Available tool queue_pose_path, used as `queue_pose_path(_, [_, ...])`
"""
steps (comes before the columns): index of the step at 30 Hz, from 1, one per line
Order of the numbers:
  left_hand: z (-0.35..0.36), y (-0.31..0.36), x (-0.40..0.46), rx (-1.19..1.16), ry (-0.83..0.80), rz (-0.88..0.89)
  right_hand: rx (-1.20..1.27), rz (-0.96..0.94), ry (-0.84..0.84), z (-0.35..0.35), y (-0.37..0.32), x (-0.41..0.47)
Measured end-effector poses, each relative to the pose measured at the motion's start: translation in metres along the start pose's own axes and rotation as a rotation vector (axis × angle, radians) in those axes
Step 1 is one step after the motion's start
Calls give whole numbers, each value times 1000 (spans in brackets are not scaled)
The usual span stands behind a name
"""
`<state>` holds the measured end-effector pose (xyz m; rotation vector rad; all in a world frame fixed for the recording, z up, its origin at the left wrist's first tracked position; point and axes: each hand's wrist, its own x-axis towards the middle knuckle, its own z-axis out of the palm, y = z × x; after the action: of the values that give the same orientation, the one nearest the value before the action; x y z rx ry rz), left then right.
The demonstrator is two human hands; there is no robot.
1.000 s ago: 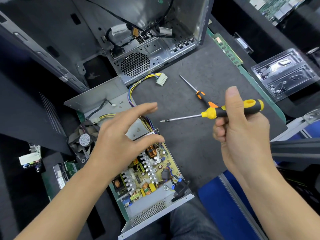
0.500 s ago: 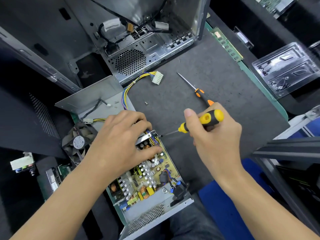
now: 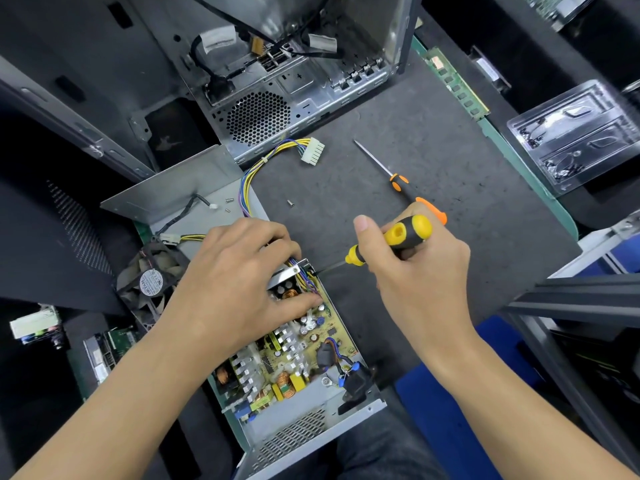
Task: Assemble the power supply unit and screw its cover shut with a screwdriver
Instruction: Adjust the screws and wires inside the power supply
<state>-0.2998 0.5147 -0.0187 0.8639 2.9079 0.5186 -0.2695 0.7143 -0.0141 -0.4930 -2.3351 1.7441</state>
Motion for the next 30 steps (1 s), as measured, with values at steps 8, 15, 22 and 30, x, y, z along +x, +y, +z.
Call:
queue_pose_path(8, [0, 0, 0, -4, 11, 11, 13, 32, 3, 1, 0, 1])
queue_pose_path(15, [0, 0, 0, -4, 4, 8, 54, 52, -27, 2, -4, 2])
queue_pose_path(22, [3, -1, 0, 17, 34, 25, -144, -196, -113, 1, -17, 6])
queue_pose_path(30, [2, -1, 0, 2, 33, 28, -299, -251, -336, 1, -46, 8])
